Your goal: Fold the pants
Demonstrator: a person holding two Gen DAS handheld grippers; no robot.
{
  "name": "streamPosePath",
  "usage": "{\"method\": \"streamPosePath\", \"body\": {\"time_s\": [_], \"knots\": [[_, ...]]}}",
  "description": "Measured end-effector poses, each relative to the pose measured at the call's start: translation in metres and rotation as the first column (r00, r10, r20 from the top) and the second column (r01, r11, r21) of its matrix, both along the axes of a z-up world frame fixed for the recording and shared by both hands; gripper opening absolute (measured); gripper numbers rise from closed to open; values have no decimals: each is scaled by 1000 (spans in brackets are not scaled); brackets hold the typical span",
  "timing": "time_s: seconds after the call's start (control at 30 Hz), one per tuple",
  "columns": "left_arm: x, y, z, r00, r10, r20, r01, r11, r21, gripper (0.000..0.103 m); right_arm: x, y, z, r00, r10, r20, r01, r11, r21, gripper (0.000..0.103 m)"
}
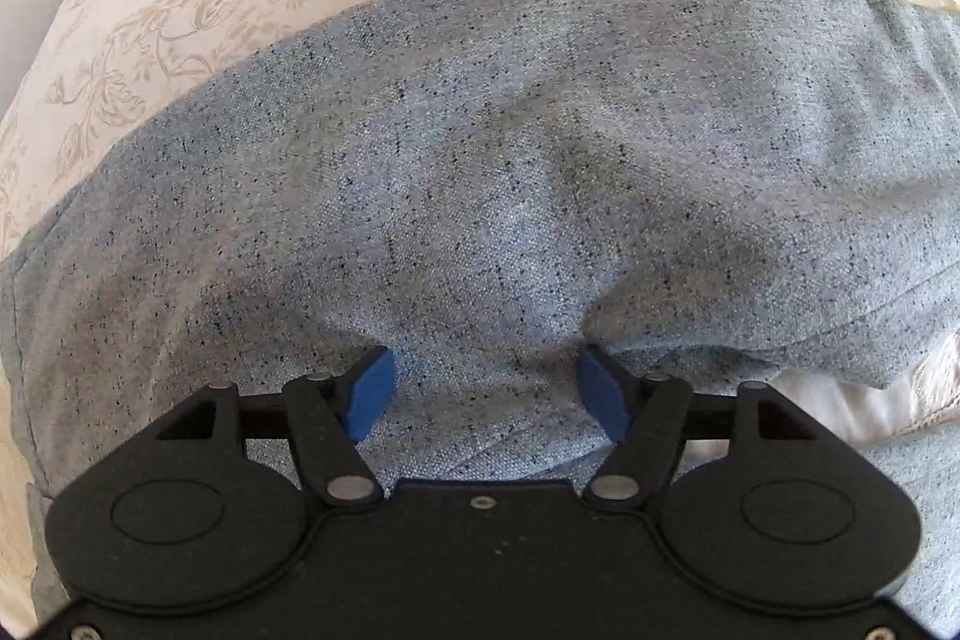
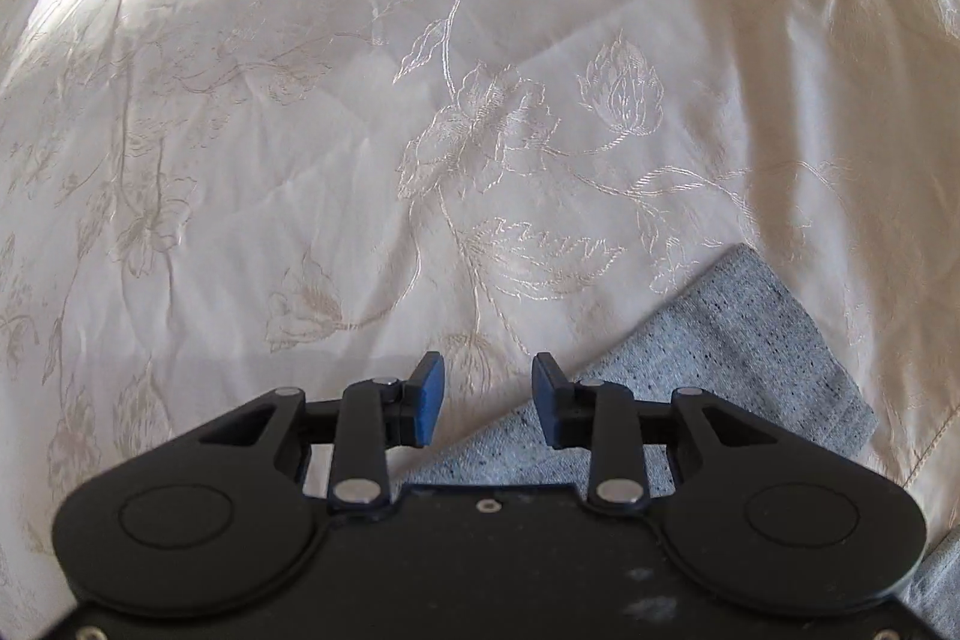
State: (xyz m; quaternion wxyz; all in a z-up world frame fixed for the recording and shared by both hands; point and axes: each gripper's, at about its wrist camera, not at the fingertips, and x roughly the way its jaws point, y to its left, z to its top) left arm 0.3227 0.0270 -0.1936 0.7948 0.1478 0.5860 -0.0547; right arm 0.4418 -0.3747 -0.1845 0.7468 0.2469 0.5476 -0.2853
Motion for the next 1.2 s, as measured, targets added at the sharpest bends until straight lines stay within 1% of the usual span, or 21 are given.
{"method": "streamPosePath", "body": {"time_s": [0.07,0.17,0.2,0.27,0.3,0.33,0.43,0.5,0.63,0.73,0.8,0.9,1.0,1.1,1.2], "knots": [[2,2,0,1000,4,1,-4,1000,-6,74,4,1,-6,1000,5,-28,-6,1000,-11,33],[2,2,-1,1000,3,7,-3,1000,-2,76,0,4,-16,995,32,-99,-34,999,-25,33],[2,2,-1,1000,2,9,-2,1000,0,77,-3,5,-19,993,45,-113,-48,999,-24,29],[3,2,-1,1000,5,9,-5,1000,-1,77,-17,7,-21,991,75,-113,-76,997,-9,19],[4,3,-1,1000,7,8,-7,1000,-2,77,-24,7,-21,991,83,-104,-83,997,5,8],[4,2,0,1000,9,7,-9,1000,-1,77,-35,7,-20,992,87,-89,-85,996,26,8],[3,2,2,1000,17,2,-16,1000,-1,76,-66,9,-11,995,93,-42,-91,995,50,6],[5,4,6,1000,27,-2,-27,999,-17,74,-85,12,-5,994,106,-13,-105,993,61,6],[6,13,21,998,65,-9,-66,994,-82,66,-126,17,5,993,114,38,-117,990,83,6],[7,21,37,996,92,4,-90,986,-140,66,-151,20,6,992,112,52,-116,989,92,6],[11,28,50,994,106,20,-101,980,-169,66,-170,24,7,994,93,58,-99,988,118,6],[21,36,68,990,131,55,-117,971,-208,66,-185,26,3,995,73,73,-82,987,141,5],[40,41,81,985,162,64,-142,960,-240,66,-197,32,0,995,70,76,-81,986,149,5],[63,48,87,976,211,51,-189,943,-275,66,-202,36,-3,994,81,78,-90,987,133,5],[80,55,85,961,276,11,-260,917,-303,66,-201,35,-4,994,66,82,-76,988,133,5]]}}
